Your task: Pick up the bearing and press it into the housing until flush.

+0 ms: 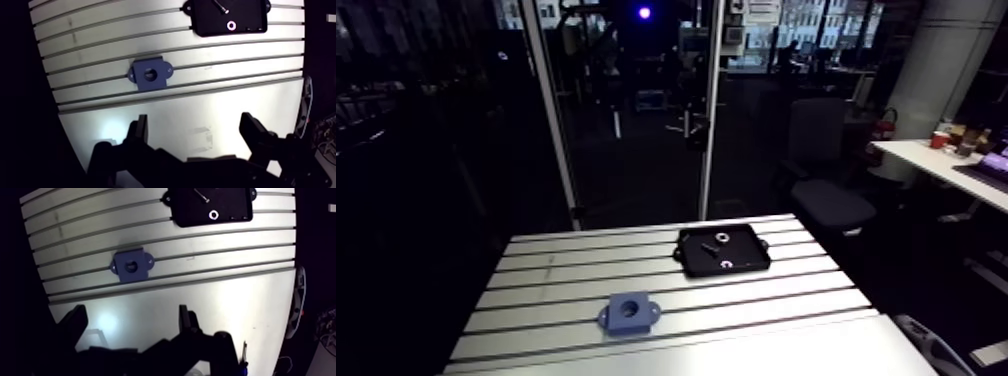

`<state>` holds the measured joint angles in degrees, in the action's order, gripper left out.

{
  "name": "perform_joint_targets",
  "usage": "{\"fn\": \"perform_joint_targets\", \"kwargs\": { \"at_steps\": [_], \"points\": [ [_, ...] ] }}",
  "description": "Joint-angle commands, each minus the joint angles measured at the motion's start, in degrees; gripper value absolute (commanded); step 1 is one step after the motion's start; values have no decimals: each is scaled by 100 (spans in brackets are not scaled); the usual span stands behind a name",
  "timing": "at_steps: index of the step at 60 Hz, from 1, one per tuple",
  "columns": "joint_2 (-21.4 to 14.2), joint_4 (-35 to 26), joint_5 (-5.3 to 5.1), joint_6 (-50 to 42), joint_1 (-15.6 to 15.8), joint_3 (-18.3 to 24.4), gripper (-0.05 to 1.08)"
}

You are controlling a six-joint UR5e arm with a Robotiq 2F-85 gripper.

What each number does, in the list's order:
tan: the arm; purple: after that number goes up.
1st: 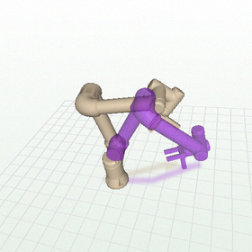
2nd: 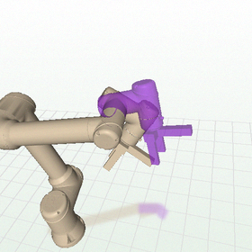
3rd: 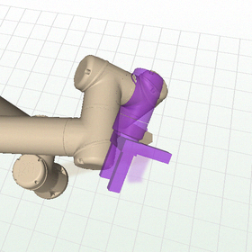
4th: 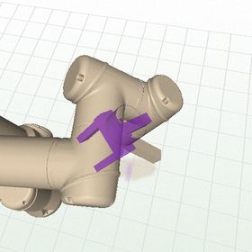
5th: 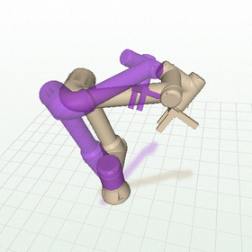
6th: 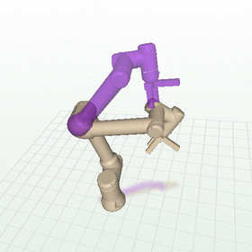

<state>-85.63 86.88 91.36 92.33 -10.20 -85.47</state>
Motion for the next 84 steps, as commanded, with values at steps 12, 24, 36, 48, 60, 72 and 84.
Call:
{"fn": "perform_joint_targets", "kwargs": {
  "at_steps": [12,24,36,48,60,72,84],
  "points": [
    [-72,-536,-142,-61,686,360,1],
    [-72,-536,-141,-61,686,334,1],
    [-54,-536,-142,-61,693,334,1],
    [-45,-519,-91,-61,686,334,1],
    [-12,-493,-62,-38,654,334,1],
    [101,-393,-46,-9,624,300,1],
    [358,247,108,244,235,281,1]
  ]
}}
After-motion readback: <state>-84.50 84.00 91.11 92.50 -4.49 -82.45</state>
